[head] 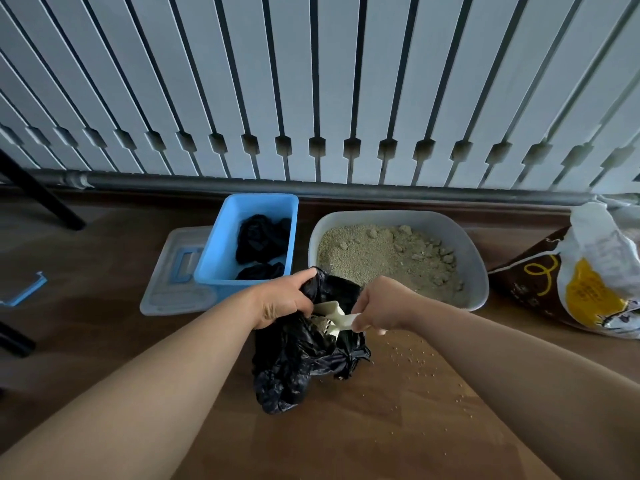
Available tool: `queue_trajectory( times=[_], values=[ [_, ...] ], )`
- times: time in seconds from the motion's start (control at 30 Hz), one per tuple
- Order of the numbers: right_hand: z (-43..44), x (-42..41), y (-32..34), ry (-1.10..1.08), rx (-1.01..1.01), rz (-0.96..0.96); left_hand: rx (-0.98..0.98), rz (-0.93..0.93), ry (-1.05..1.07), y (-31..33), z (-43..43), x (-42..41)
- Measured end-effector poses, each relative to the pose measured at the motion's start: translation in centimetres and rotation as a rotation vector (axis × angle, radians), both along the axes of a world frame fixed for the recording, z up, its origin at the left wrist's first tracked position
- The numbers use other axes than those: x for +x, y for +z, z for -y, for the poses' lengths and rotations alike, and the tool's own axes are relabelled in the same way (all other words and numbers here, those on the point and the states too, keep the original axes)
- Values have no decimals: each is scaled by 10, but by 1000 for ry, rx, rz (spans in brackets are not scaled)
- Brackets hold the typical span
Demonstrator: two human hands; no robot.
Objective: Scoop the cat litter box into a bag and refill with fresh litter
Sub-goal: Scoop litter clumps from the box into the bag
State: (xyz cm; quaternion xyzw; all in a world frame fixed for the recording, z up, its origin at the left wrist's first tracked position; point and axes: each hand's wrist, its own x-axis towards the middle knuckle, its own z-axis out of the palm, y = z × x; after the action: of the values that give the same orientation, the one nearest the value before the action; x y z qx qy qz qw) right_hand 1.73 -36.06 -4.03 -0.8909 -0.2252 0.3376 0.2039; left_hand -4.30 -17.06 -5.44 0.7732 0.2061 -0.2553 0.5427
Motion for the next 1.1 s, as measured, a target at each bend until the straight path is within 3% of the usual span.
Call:
queue_trajectory(
  times=[0.2,0.37,0.67,0.87,0.97,1.1],
  values=[
    [-31,-17,-2,203,-216,213,309,-179,-184,-5,-29,-25],
    [-52,-36,-4,386,-400,383,411,-274,-248,-5,-42,-39],
    [-45,-30,5,405,-556,491,516,-313,-343,1,-37,-37],
    [-18,-11,24,370,-617,364,450,-288,-352,7,-26,-30],
    [0,5,46,332,-486,202,437,-232,-336,10,-17,-25],
    [29,33,88,113,-248,93,488,-119,-276,8,-11,-13]
  ],
)
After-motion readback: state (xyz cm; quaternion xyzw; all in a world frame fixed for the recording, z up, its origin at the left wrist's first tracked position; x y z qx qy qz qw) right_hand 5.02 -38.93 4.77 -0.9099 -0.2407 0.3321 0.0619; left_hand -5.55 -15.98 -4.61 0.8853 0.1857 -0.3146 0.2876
